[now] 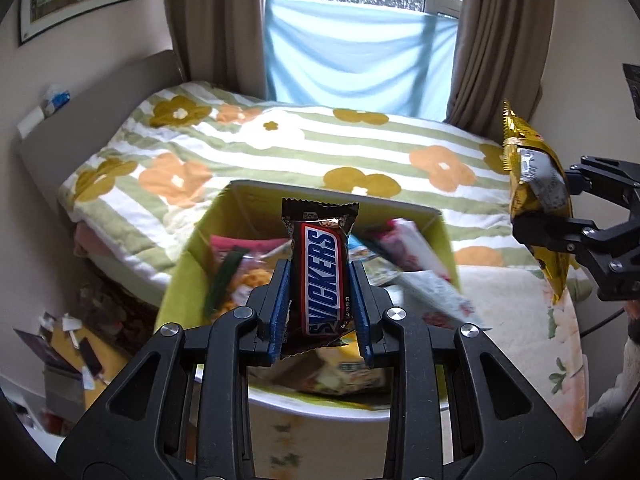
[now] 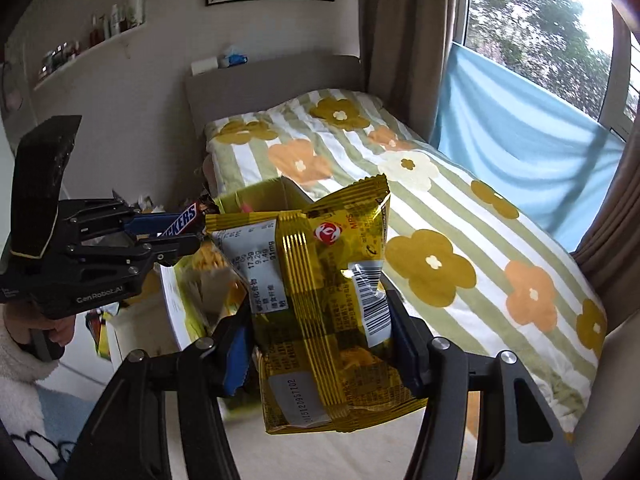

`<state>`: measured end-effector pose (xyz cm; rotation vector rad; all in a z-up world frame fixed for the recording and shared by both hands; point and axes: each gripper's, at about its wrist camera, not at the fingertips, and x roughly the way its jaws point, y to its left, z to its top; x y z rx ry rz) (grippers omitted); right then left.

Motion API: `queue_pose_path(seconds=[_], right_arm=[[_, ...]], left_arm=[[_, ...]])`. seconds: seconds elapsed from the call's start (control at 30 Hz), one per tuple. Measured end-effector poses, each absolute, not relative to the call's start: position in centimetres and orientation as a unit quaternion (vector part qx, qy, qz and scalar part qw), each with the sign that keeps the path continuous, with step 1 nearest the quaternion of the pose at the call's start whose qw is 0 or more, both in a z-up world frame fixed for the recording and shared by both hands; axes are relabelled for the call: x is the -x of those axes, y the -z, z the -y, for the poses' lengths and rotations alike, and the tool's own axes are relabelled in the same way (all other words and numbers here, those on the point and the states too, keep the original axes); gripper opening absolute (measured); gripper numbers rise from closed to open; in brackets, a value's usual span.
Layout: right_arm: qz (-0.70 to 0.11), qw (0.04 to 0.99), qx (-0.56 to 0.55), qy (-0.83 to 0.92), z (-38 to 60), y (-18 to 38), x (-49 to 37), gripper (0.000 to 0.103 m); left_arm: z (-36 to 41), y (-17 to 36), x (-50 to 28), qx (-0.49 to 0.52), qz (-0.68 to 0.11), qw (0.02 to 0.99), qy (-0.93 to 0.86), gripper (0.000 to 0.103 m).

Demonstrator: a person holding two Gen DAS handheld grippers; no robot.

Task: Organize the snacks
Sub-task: 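Carry both snacks over the yellow box and release them inside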

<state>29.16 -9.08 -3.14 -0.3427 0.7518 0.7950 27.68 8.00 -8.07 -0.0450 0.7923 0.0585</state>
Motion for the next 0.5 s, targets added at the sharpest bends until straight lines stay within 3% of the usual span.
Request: queue_pose_path(seconds=[0.5], right_arm=[[-0.44, 0.853, 0.029, -0.278, 1.6, 7.0, -29.5, 0.055]], left_arm=[[-15.5, 11.7, -33.2, -0.001, -0.445, 0.894, 0.058, 0.026]])
